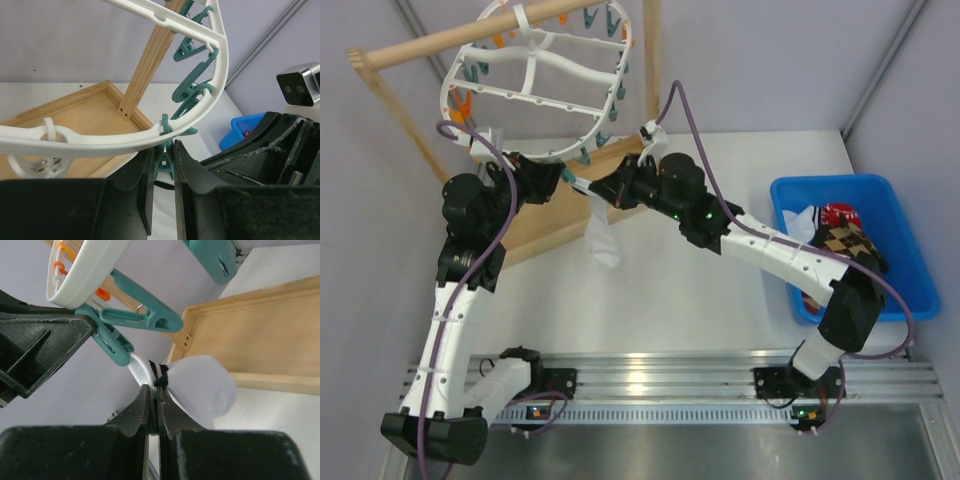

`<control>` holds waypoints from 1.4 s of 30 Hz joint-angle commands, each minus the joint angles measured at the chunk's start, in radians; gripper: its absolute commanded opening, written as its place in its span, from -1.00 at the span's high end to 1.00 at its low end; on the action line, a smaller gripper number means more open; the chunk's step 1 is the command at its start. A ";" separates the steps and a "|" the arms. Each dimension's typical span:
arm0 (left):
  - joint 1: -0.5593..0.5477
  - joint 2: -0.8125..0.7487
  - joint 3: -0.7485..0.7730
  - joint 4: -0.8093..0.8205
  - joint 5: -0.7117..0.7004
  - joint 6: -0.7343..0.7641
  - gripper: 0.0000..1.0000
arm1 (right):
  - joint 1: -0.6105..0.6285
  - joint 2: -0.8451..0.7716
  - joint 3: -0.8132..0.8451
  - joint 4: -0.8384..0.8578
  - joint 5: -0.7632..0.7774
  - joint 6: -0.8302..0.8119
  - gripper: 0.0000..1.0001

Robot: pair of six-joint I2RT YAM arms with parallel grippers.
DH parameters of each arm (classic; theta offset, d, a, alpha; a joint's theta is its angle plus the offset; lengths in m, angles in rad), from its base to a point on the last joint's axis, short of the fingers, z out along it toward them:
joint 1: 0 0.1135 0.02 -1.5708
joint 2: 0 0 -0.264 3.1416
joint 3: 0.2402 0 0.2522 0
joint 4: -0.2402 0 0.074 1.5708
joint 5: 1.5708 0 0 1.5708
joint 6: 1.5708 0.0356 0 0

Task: Clip the socks to the hanger
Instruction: Clamp the sock onto the hanger.

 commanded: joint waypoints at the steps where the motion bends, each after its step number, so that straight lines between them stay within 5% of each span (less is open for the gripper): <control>1: 0.001 -0.002 0.028 0.032 0.049 -0.013 1.00 | 0.010 0.020 0.057 0.089 0.025 -0.024 1.00; 15: 0.001 -0.012 0.011 0.027 0.063 0.013 1.00 | -0.010 0.034 0.011 0.194 -0.161 -0.108 1.00; 42: 0.001 -0.006 0.014 -0.002 0.025 0.048 1.00 | -0.036 0.062 0.073 0.158 -0.196 -0.076 1.00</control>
